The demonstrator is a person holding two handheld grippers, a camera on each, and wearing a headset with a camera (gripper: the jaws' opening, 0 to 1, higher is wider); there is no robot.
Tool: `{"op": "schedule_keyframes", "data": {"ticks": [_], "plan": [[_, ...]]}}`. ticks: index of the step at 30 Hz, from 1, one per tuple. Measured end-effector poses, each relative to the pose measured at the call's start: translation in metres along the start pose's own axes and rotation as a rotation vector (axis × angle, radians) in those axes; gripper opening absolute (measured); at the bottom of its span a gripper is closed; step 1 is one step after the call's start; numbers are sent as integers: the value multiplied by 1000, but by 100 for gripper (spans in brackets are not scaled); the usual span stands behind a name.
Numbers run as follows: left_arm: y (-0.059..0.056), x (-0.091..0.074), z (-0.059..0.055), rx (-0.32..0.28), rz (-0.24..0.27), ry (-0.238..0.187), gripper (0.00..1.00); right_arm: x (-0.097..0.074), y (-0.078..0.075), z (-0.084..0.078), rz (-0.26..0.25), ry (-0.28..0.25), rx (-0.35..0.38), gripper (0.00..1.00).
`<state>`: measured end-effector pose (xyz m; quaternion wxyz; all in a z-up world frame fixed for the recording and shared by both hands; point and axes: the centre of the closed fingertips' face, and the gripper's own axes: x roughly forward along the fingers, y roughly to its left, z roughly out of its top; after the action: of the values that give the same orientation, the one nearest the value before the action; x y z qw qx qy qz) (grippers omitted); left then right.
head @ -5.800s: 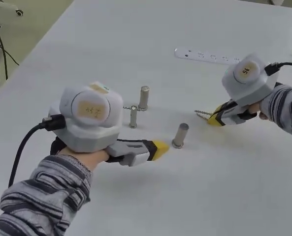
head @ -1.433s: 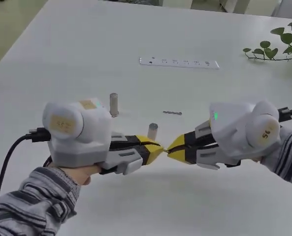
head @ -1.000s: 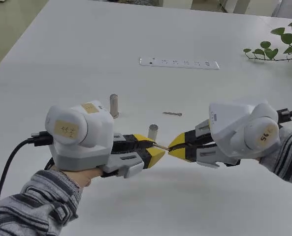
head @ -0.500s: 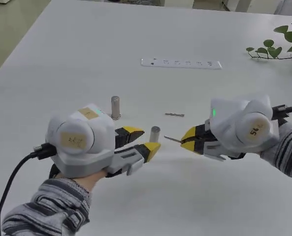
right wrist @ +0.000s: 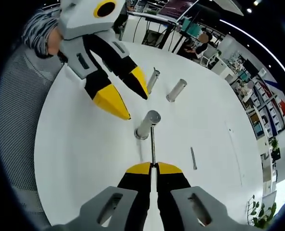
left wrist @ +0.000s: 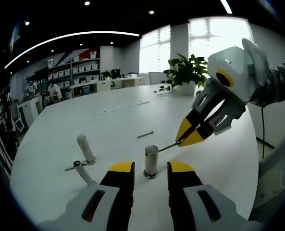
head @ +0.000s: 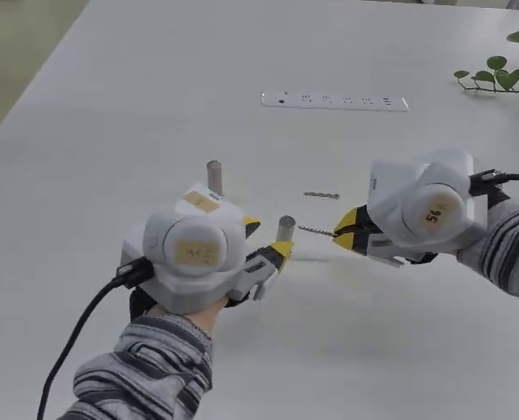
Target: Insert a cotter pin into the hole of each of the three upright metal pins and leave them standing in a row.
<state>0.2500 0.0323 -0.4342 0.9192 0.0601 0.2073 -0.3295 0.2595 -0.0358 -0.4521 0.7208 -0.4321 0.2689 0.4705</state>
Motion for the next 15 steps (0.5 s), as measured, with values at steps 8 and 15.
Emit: {"op": "schedule_keyframes", "data": {"ticks": [8,15], "plan": [[0,16,-10,7,11,36,23,3,-2,1,-1,-2,-26,0],[-3,22,-8,-14,6,33,23,2,-3,-1,13,-6,-14,0]]}}
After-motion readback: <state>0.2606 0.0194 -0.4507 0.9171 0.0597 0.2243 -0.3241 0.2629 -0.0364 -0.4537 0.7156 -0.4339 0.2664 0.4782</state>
